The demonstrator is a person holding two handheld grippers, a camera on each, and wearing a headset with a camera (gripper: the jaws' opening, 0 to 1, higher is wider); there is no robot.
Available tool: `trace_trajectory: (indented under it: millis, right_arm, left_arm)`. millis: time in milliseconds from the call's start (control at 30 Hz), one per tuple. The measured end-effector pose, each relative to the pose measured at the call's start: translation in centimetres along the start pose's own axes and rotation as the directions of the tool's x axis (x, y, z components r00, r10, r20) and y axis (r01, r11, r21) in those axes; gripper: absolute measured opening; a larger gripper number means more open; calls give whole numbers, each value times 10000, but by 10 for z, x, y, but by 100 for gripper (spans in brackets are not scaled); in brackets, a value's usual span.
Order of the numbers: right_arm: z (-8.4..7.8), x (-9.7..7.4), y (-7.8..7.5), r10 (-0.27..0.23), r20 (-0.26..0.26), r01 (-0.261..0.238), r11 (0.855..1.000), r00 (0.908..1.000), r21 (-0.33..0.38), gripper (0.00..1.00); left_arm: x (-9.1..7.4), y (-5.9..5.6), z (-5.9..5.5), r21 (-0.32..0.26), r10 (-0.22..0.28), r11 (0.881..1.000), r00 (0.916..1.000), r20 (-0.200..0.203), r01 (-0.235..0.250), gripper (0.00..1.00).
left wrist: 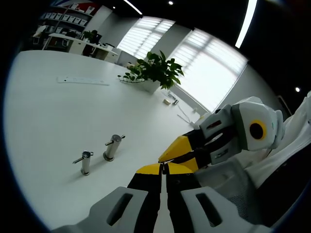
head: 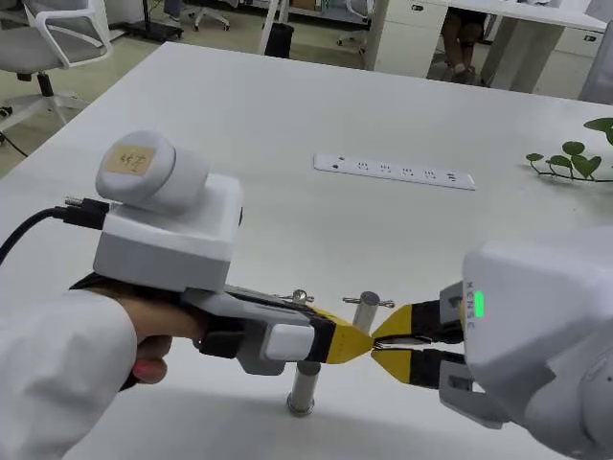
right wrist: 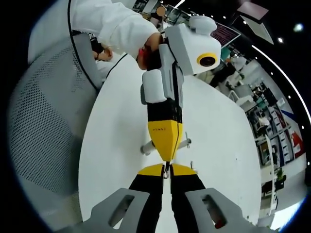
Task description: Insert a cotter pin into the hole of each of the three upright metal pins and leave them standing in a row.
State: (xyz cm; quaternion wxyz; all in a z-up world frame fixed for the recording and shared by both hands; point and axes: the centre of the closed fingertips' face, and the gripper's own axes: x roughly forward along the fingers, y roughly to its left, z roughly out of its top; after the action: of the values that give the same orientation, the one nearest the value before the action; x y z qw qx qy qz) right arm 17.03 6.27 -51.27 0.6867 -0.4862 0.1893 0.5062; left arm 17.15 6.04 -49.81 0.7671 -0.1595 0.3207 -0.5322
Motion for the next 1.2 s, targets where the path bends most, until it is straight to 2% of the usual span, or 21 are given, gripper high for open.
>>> trace_trajectory:
  millis: [300,467,600,667,867,933,967,1067,1133,1200]
  right_arm:
    - [0,0,-2,5,123,-7,9999,9999,135,7]
    - [-2,0,-4,38,182,-46,9991,9998,415,14]
    - [-5,-1,-4,133,234,-149,9975,9996,697,15]
    - [-6,-1,-2,261,305,-289,9951,9992,945,17]
    - [-10,-1,1,570,483,-643,9841,9972,1655,20]
    - [-9,-2,2,710,690,-838,9748,9951,2066,20]
    - [-9,-2,3,764,746,-909,9721,9943,2161,20]
    - [-11,-3,5,984,816,-1158,9619,9918,2478,21]
    - [-12,-3,8,1184,924,-1391,9537,9887,2666,22]
    - [-13,-3,10,1322,959,-1541,9478,9866,2793,22]
  left_arm:
    - [0,0,0,188,13,9998,10000,-35,-12,0]
    - [0,0,1,455,34,9990,10000,2,-34,0]
    - [-1,0,0,629,9,9980,10000,5,-10,0]
    - [-1,0,0,589,-14,9983,10000,-27,16,0]
    - [-3,-1,-2,1047,-81,9945,10000,-40,85,0]
    - [-3,-1,-2,1191,-95,9928,9999,-65,102,0]
    - [-4,-1,-2,1310,-51,9914,10000,-53,58,0]
    - [-5,-2,0,2388,9,9711,10000,66,-24,0]
    - [-6,-6,0,2673,-103,9636,9999,91,75,0]
    - [-7,-8,1,3152,-193,9489,9997,141,139,0]
